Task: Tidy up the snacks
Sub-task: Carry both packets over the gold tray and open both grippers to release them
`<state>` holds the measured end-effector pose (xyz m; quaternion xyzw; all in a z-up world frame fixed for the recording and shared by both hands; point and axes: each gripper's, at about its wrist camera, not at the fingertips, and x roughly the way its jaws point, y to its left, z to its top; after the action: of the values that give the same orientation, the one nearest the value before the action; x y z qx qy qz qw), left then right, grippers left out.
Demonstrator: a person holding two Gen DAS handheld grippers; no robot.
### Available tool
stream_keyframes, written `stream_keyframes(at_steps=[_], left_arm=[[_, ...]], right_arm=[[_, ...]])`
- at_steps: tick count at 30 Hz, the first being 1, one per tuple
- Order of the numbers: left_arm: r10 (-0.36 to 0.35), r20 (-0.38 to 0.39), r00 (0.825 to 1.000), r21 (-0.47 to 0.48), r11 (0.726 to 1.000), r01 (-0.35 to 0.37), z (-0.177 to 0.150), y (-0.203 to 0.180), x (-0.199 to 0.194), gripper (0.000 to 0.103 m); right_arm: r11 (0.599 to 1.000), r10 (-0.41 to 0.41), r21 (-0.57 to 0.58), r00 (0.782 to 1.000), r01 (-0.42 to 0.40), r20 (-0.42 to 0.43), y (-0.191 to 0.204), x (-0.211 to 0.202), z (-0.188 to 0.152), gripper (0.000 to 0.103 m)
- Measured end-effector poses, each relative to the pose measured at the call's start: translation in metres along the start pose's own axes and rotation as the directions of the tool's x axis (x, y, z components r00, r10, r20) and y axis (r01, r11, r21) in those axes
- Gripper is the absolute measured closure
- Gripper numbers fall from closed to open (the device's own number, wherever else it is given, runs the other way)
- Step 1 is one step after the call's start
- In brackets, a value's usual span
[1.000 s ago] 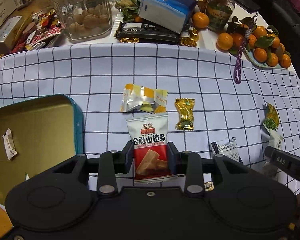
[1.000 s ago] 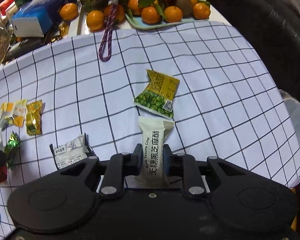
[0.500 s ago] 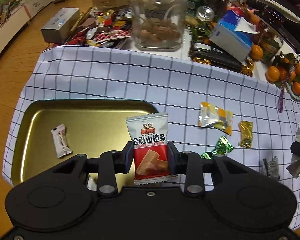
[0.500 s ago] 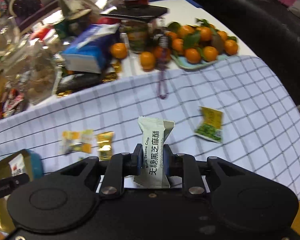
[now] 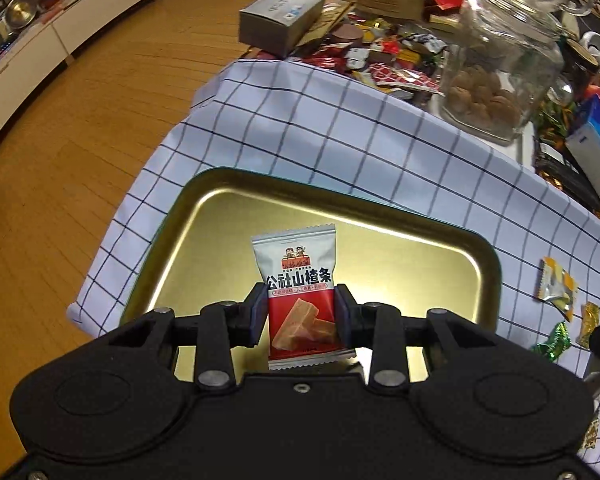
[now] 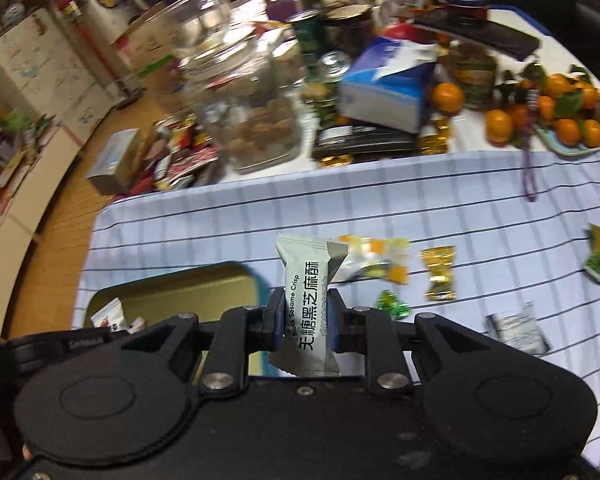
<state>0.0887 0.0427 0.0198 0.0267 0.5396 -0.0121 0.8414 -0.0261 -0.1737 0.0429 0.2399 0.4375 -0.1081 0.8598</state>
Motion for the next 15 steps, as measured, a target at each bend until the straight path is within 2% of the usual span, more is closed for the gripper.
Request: stream_keyframes(at_steps=[9, 15], left_arm=[[0.080, -0.054, 0.995, -0.110, 0.990, -0.086, 0.002, 0.054, 0.017, 0.059], [0.103, -0.081, 0.991, -0.107, 0.988, -0.112, -0.003, 0.070, 0.027, 0.058]], right_arm=[[0.997, 0.048, -0.065, 0.997, -0.051, -0.054, 0.039, 0.017, -0.017, 0.080], [0.993, 0.080, -0.078, 0.994, -0.086, -0.079, 0.058, 0.027, -0.021, 0.080]])
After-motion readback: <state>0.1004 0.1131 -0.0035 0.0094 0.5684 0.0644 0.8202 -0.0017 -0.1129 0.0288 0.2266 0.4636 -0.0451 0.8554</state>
